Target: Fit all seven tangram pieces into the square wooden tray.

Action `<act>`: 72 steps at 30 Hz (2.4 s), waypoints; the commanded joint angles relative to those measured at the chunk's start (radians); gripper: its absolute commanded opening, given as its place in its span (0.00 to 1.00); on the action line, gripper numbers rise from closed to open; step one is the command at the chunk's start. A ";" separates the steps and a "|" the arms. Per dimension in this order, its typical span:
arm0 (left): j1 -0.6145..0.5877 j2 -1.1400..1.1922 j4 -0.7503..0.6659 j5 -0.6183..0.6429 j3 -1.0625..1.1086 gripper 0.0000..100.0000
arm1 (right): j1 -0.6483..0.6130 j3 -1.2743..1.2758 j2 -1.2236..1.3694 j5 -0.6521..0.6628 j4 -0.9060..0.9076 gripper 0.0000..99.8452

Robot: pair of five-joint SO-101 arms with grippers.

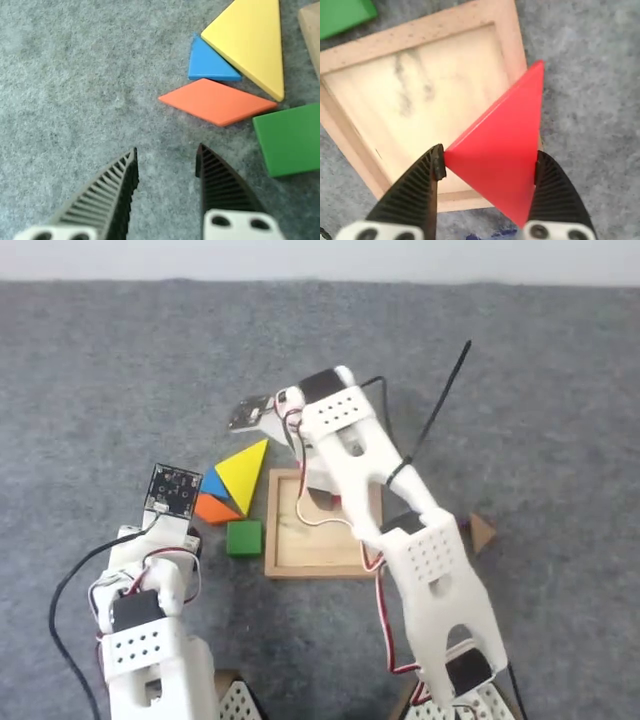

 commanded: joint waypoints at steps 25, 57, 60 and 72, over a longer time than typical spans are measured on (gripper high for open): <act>0.006 -0.023 -0.023 -0.011 -0.012 0.18 | -0.140 0.804 -0.644 0.100 -0.340 0.10; 0.006 -0.023 -0.023 -0.011 -0.012 0.18 | -0.054 0.775 -0.486 0.161 -0.516 0.44; 0.006 -0.023 -0.023 -0.011 -0.012 0.18 | -0.054 0.781 -0.526 0.160 -0.515 0.44; 0.006 -0.023 -0.023 -0.011 -0.012 0.18 | -0.056 0.993 -0.840 0.071 -0.507 0.41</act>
